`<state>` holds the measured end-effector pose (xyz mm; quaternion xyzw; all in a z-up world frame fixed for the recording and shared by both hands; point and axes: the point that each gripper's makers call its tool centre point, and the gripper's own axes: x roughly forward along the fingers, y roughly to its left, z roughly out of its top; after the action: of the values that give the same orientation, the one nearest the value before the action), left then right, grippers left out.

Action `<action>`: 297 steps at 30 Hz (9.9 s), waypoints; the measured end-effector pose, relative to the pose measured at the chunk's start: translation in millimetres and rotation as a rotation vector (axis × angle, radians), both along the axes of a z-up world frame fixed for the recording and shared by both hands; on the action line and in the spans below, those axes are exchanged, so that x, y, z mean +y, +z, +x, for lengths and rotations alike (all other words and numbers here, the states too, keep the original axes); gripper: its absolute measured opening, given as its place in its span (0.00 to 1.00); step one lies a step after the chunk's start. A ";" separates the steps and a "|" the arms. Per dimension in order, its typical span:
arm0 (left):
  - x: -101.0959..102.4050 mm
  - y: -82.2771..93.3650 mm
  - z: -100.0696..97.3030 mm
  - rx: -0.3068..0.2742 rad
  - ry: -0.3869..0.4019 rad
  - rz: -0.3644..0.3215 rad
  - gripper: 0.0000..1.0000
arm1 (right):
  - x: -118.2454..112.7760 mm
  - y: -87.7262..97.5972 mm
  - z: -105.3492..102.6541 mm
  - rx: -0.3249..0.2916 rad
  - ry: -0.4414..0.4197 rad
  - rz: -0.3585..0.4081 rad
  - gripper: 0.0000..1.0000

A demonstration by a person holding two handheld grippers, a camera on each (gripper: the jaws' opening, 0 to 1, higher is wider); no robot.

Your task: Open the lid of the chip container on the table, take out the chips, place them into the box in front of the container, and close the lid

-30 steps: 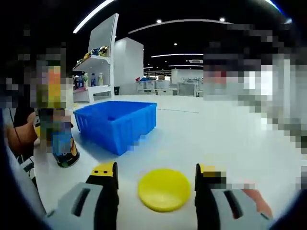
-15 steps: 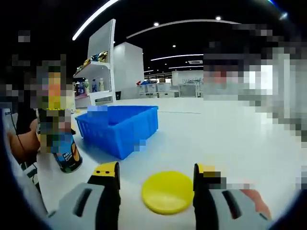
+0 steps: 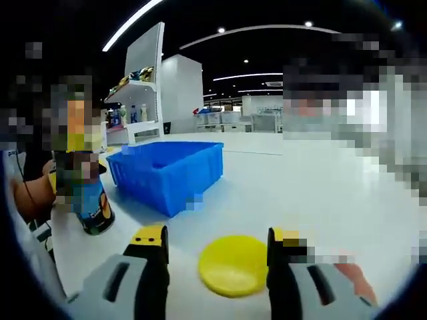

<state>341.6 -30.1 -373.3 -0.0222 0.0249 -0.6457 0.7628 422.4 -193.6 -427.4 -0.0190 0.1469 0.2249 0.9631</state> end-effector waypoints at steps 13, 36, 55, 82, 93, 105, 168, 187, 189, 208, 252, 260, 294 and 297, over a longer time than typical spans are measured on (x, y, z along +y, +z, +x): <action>-0.8 10.1 1.1 0.002 0.003 -0.033 0.49 | -4.0 10.6 2.0 -0.041 -0.015 0.008 0.54; -2.8 10.1 -2.1 -0.029 0.007 -0.018 0.45 | -10.4 11.8 5.0 -0.045 -0.054 0.010 0.44; 0.3 12.7 -0.8 -0.072 0.074 0.085 0.44 | -17.8 17.4 4.9 -0.079 -0.072 0.009 0.40; 51.7 21.4 -7.8 -0.258 0.080 0.480 0.44 | -15.5 24.2 0.2 -0.103 -0.057 0.005 0.40; 74.3 12.1 -7.3 -0.279 0.025 0.747 0.44 | -15.3 25.2 -4.8 -0.110 -0.058 0.003 0.39; 80.4 -6.9 -6.2 -0.272 -0.065 0.952 0.44 | -13.1 23.9 -10.4 -0.115 -0.046 0.010 0.39; 80.8 -60.9 4.2 -0.059 -0.241 1.251 0.46 | -23.2 32.4 -19.6 -0.085 0.019 0.210 0.39; 77.5 -57.4 5.0 -0.105 -0.231 1.214 0.53 | -17.8 29.7 -22.4 -0.073 0.027 0.201 0.39; 79.1 -59.4 5.6 -0.116 -0.234 1.226 0.51 | -18.2 29.8 -22.8 -0.071 0.024 0.208 0.39; 79.3 -61.1 6.1 -0.158 -0.232 1.241 0.45 | -11.8 18.1 -27.2 -0.003 0.019 0.219 0.38; 79.4 -61.7 3.5 -0.106 -0.198 1.223 0.45 | 153.7 0.6 -76.3 0.639 0.521 0.522 0.22; 79.6 -62.2 1.9 -0.094 -0.179 1.221 0.44 | 163.3 -0.5 -80.0 0.717 0.541 0.490 0.11; 82.9 -67.4 -4.3 -0.092 -0.192 1.224 0.44 | 151.8 -1.6 -85.2 0.746 0.389 0.182 0.00; 82.9 -67.8 -4.9 -0.095 -0.195 1.234 0.44 | 151.1 -1.6 -85.0 0.753 0.376 0.164 0.00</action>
<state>336.7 52.9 -441.1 0.4534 0.3610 -0.5795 0.5730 337.4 -42.5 -429.0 0.1146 0.4637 0.3989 0.7827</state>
